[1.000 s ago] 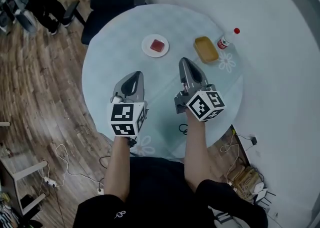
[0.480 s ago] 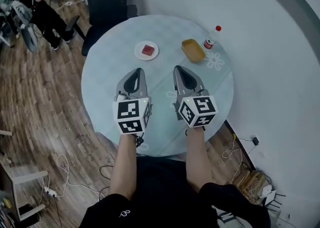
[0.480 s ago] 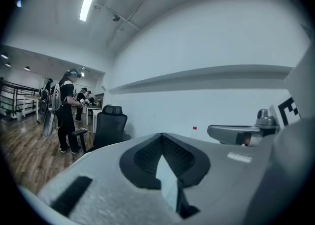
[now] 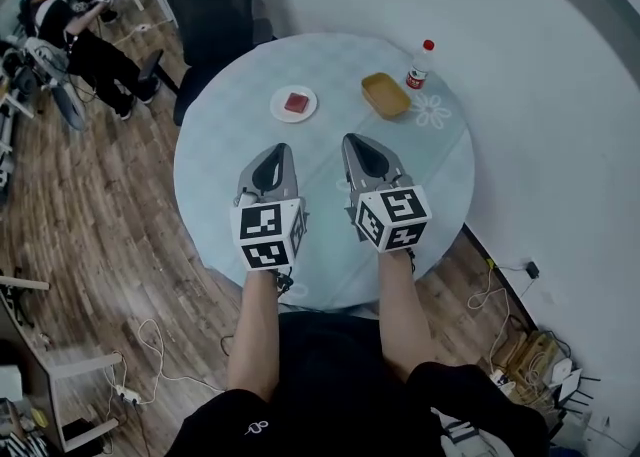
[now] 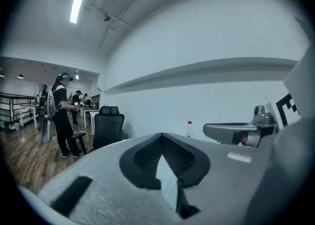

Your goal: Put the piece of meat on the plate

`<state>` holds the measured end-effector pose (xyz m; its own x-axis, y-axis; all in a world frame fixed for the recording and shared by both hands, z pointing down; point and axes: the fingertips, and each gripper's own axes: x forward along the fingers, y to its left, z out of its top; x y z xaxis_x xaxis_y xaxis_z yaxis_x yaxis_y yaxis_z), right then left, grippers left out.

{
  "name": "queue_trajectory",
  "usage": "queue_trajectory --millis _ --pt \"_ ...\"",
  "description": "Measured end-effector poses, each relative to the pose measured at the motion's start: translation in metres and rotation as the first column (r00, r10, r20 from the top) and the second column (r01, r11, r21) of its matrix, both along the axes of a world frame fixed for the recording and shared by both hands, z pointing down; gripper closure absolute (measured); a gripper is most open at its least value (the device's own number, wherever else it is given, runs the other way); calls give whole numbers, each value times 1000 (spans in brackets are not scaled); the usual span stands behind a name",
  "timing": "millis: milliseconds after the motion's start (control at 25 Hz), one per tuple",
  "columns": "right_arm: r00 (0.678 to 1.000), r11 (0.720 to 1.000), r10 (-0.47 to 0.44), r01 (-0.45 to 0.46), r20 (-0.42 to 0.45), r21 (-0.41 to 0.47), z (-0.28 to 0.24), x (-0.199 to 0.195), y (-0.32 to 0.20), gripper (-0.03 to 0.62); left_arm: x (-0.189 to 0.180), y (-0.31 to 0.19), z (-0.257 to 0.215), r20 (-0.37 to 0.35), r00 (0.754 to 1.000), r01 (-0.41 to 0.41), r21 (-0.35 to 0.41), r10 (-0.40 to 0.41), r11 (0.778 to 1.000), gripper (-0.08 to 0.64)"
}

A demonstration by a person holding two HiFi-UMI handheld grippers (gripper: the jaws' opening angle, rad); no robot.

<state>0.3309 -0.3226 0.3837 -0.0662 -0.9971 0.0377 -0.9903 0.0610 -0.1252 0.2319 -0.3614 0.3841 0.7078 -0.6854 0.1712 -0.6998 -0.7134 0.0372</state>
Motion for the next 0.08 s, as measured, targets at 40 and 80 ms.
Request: queue_trajectory --millis 40,80 --pt "1000 1000 -2 2 -4 -3 1 1 1 586 2 2 1 3 1000 -3 0 3 1000 565" --pt "1000 1000 -3 3 -7 -5 2 2 3 586 4 3 3 6 1000 -5 -1 5 1000 565"
